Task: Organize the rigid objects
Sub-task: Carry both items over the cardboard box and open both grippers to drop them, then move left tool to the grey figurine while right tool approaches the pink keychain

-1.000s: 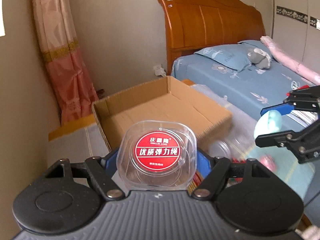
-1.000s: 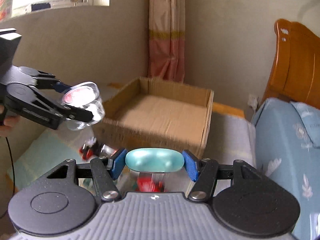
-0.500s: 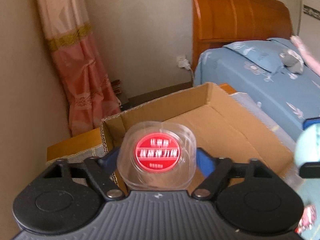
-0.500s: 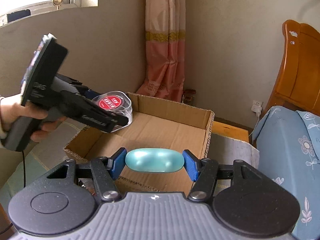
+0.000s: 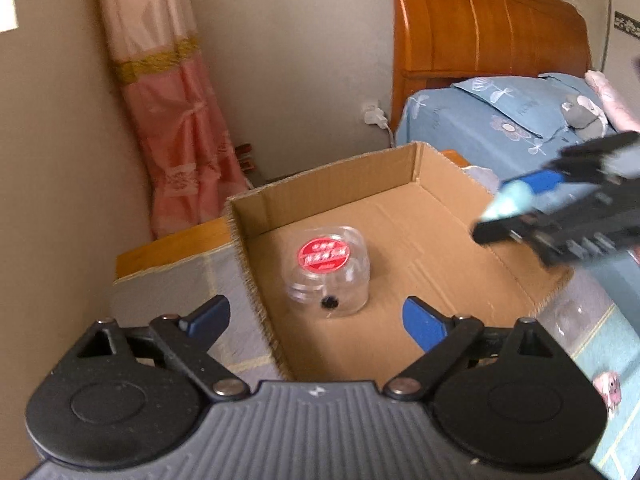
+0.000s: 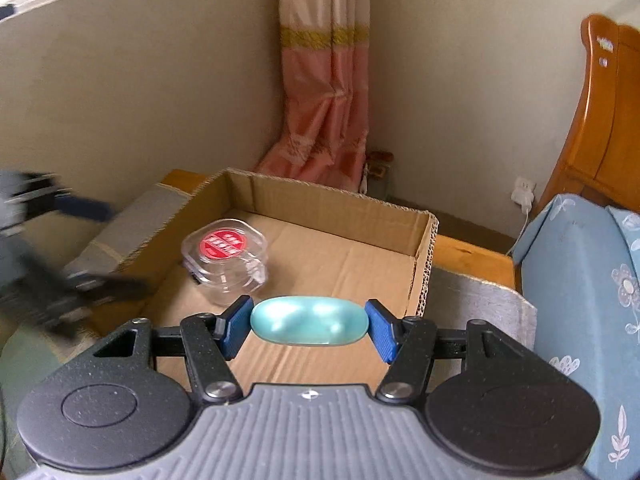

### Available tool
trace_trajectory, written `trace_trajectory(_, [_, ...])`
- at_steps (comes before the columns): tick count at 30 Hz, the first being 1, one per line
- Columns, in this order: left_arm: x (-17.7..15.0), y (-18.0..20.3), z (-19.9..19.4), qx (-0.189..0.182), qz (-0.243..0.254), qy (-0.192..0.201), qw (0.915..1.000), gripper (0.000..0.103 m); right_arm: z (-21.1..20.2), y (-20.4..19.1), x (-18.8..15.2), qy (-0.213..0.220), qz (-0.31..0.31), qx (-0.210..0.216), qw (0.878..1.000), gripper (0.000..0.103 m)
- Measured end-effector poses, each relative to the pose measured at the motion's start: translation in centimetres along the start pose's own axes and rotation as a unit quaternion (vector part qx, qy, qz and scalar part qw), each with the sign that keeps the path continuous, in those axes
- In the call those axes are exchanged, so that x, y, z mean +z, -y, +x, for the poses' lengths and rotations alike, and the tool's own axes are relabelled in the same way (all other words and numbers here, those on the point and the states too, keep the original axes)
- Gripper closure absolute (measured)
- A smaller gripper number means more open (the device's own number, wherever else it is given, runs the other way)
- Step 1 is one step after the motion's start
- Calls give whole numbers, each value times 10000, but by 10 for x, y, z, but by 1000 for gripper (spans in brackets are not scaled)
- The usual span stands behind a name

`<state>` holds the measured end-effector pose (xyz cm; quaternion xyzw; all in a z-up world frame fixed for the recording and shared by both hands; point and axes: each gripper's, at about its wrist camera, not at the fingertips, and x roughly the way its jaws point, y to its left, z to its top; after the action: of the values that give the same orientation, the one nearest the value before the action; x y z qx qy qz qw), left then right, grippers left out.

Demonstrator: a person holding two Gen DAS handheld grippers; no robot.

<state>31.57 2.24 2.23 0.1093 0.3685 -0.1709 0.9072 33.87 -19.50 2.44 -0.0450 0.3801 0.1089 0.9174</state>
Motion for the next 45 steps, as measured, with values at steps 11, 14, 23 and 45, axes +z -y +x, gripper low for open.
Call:
trace_trajectory(11, [-33,-1,-39,-134,-204,238,9994,10,61,15,22,-420,362,-215,9982,35])
trace_trajectory(14, [-37,-3,-43,-163,-240,248,9993,10,57,16,22,-369,472,-213,9980,16])
trace_trajectory(23, [-57,5,-59,-250,-273,308,9988,5,8,7,6,-130,605,-212,9979,0])
trace_trajectory(45, [-137,73,-102,-538,111,320,9980,2,-88,-33,-175,-106,790,-128,9967,0])
